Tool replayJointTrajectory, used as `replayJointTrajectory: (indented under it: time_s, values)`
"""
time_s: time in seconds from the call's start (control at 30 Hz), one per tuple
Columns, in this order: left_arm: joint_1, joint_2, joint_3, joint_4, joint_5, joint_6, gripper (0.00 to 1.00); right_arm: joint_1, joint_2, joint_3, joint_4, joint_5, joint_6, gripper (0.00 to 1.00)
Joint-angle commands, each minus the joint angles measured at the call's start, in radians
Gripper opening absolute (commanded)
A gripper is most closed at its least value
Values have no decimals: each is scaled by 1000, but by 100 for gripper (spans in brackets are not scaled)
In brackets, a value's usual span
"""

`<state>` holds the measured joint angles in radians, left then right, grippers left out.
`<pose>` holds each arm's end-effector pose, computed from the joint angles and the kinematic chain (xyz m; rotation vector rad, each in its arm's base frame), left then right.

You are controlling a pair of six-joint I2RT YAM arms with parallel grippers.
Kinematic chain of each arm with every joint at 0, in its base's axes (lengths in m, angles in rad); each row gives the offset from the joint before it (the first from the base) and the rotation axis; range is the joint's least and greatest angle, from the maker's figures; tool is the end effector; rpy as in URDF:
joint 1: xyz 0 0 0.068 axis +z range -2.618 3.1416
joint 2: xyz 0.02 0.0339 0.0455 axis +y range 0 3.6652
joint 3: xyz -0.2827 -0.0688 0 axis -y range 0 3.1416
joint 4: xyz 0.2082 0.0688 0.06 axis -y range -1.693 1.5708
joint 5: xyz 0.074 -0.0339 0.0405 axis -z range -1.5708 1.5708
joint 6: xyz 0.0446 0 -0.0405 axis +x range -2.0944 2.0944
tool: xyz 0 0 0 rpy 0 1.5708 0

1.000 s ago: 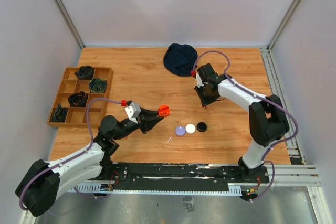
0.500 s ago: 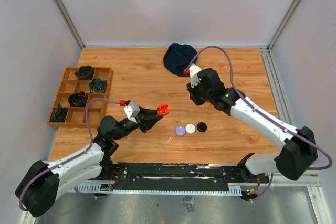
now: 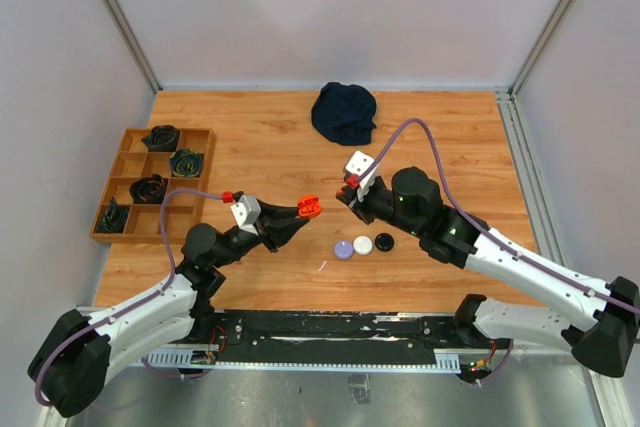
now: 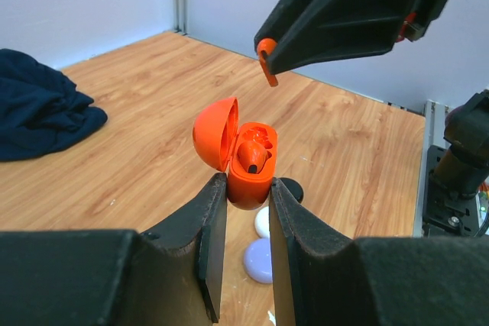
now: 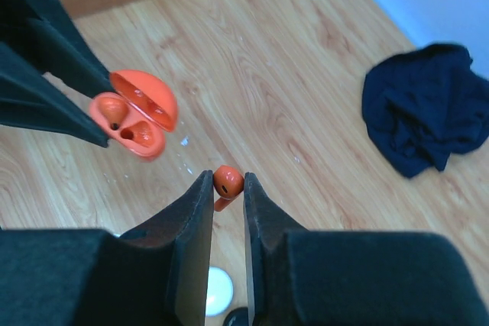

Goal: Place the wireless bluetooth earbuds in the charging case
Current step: Place the earbud in the charging case.

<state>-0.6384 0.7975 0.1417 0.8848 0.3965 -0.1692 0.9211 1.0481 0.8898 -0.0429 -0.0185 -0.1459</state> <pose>0.0992 -0.0950 0.2625 0.6606 1.2613 -0.9383 0.1265 0.1678 0.3612 -0.9313 1.5500 0.5736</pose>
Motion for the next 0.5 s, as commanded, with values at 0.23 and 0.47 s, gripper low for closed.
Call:
replayJointTrajectory:
  time_s: [0.23, 0.47]
  values:
    - [-6, -12, -16, 68, 5, -19, 0, 102, -66, -114, 315, -105, -109, 19]
    - [-6, -14, -16, 85, 27, -33, 0, 131, -25, -120, 384, -138, -125, 19]
